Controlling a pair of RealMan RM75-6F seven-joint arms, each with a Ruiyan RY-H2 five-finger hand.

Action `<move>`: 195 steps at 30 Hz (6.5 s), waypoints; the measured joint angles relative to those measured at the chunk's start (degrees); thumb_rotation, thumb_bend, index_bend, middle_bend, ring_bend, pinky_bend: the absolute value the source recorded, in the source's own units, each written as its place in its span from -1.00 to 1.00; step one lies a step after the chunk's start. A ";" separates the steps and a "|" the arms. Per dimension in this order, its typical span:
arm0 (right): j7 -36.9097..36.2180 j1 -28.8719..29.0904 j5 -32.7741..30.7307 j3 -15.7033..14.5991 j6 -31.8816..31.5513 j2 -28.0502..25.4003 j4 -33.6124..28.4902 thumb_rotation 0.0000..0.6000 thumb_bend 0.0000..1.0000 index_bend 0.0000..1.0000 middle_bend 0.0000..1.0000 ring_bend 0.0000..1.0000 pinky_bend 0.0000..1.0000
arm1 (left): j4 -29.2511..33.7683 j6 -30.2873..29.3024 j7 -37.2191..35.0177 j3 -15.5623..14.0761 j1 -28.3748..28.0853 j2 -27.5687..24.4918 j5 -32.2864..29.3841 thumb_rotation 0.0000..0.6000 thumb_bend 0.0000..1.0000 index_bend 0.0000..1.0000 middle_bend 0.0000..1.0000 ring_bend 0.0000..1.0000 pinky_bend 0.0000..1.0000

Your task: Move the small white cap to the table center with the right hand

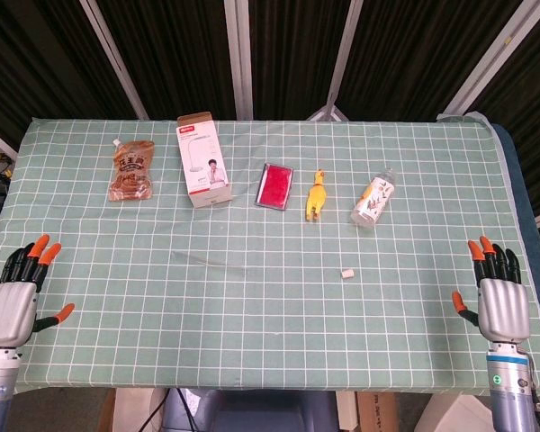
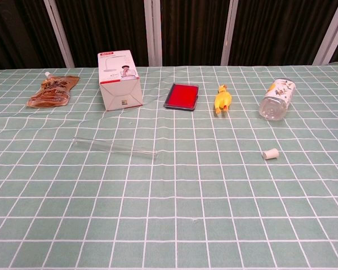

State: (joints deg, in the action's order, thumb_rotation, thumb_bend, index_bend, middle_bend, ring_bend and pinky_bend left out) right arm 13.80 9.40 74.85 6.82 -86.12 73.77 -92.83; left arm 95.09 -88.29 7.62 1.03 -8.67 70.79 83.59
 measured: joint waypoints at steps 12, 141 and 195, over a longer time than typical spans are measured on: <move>-0.16 -0.01 0.24 0.25 1.25 0.35 -0.74 1.00 -0.31 -1.00 -1.00 -1.00 -1.00 | 0.62 2.73 3.66 1.58 -1.86 -0.11 -0.03 1.00 -0.52 -0.84 -0.99 -1.00 -1.00; 3.70 21.61 3.45 0.94 31.25 9.59 11.90 1.00 -0.31 -0.11 -0.49 -0.92 -1.00 | -1.38 17.49 20.43 14.61 -30.03 15.69 -15.08 1.00 0.24 -0.02 0.01 -0.77 -1.00; 7.11 24.90 -5.24 0.49 31.79 16.88 18.32 1.00 -0.29 0.14 -0.44 -0.92 -1.00 | -3.17 17.04 19.42 13.19 -29.95 16.17 -15.52 1.00 0.24 -0.02 0.00 -0.77 -1.00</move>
State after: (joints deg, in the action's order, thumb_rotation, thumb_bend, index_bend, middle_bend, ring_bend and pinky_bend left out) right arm 20.91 34.30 69.61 7.31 -54.34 90.65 -74.51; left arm 91.93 -71.26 27.04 14.22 -38.62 86.96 68.06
